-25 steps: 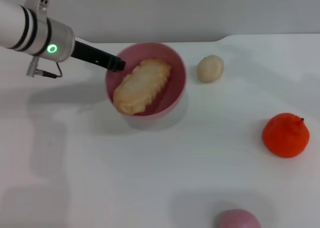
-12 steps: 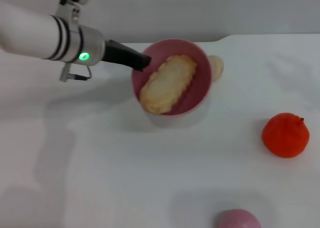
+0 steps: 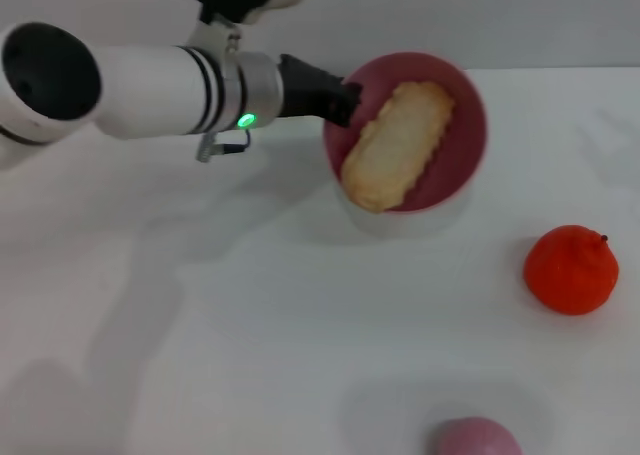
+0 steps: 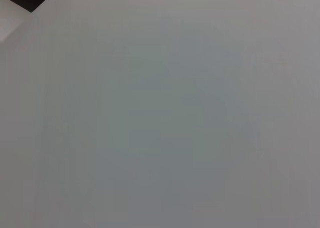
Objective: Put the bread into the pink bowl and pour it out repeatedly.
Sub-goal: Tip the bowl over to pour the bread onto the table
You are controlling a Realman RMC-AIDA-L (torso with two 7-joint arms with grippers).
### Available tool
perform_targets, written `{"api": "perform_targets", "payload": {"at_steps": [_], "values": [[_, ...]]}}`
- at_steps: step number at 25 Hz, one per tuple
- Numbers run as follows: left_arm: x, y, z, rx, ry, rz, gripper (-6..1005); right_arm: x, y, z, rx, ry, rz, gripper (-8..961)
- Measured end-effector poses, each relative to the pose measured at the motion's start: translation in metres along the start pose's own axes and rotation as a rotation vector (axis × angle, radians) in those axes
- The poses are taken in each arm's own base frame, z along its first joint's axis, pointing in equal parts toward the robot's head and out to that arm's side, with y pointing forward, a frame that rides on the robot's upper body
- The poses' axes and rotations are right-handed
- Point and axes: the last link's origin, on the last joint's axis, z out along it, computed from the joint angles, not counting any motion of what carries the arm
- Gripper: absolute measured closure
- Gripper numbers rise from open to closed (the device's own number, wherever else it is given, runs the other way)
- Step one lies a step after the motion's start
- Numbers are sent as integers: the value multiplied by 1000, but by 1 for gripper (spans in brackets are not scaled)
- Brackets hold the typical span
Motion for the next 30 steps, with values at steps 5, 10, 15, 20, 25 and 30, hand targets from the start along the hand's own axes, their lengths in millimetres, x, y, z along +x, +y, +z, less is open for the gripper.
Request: {"api": "perform_targets", "payload": {"at_steps": [5,10,15,20,25,30], "values": [[2,13,5,-10,20,34,953,-2,2,4,-17,-1,-12,508],[-1,14,4,-29,10,6,953,0,5,6,-33,10,-13,507],[-5,13,2,-38,0,-17,954,5,5,11,-37,29,-16,507],[-5,13,2,-39,-1,-17,953,7,7,19,-48,35,-18,507],[-6,12,1,-38,-2,-20,953,13,7,27,-43,50,-63,507],[-8,15,1,-62,-13,-40,954,18,7,37,-51,55,-70,508]]}}
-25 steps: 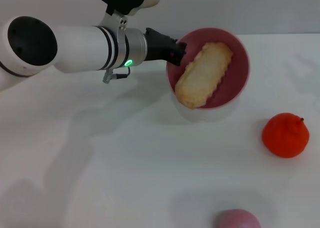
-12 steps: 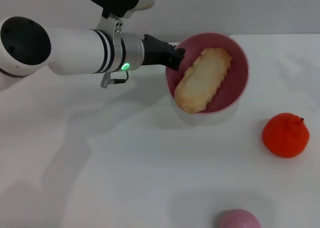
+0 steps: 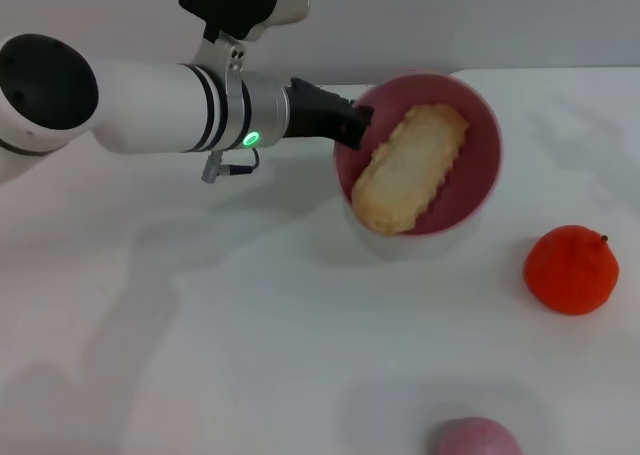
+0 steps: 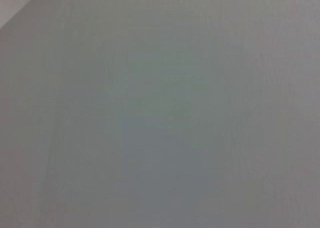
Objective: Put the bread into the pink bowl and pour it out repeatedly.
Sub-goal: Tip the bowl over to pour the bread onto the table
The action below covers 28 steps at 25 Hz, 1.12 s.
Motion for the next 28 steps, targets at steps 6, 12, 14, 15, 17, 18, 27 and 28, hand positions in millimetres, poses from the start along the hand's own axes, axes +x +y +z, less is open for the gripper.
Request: {"api": "perform_targets", "payload": {"at_steps": [6,12,14,15,17,18,27,28], "values": [[-2,-1,-3,-31,-16,-39,954,6,1,10,-8,5,-28,508],[-9,-9,-10,-36,-24,-97,954,9,1,16,-13,6,-28,507],[-9,-9,-10,-36,-24,-97,954,9,2,18,-17,4,-33,507],[-10,-9,-10,-37,-26,-99,954,9,3,19,-21,4,-33,507],[-10,-9,-11,-39,-28,-101,954,9,4,20,-26,4,-32,507],[-11,-8,-11,-44,-32,-101,954,9,4,21,-29,4,-32,507],[-11,-8,-11,-49,-36,-101,954,10,5,21,-33,5,-31,508],[-11,-8,-11,-49,-36,-101,954,10,5,21,-33,5,-30,508]]}}
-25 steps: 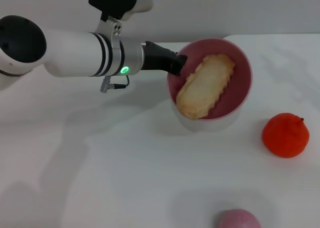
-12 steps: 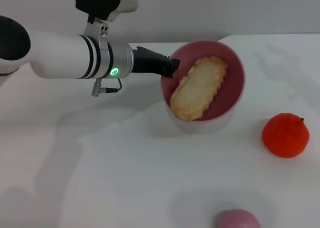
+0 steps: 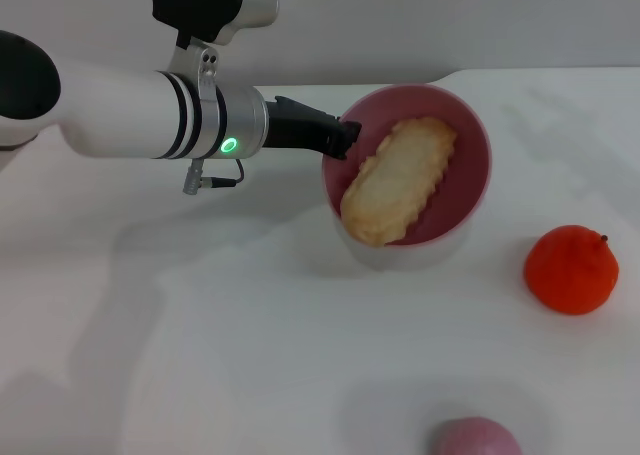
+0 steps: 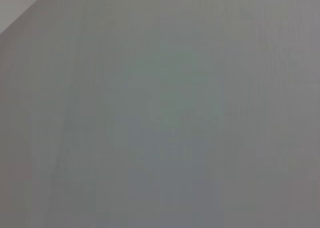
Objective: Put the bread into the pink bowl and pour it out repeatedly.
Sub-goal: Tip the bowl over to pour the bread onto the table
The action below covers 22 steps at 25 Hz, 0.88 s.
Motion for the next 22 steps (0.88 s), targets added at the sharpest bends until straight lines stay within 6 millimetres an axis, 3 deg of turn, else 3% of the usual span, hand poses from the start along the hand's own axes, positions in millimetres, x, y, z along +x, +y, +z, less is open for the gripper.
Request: {"api": "perform_targets", "payload": {"at_steps": [22], "values": [[0,1,0,-4,-4,6,953,3,2,0,-4,10,8,508]]}}
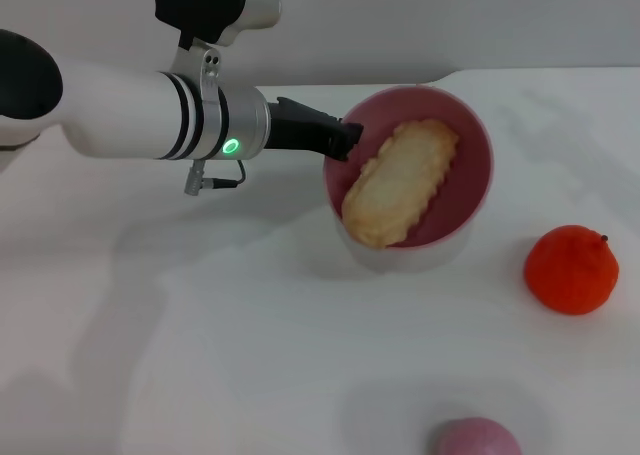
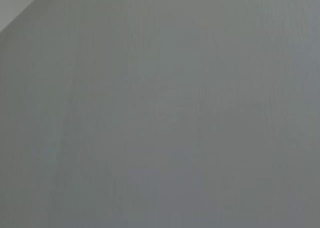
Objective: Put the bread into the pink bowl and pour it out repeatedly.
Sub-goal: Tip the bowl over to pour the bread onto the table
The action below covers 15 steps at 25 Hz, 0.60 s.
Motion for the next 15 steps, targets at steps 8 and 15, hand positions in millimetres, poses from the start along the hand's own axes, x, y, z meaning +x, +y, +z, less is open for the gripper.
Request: {"api": "perform_targets", "payload": {"at_steps": [8,15], "values": [[-2,3,0,-21,-17,-2,953,0,0,-1,-3,-2,0,507],[-2,2,-1,-22,-20,-2,953,3,3,-1,-9,7,6,508]]}}
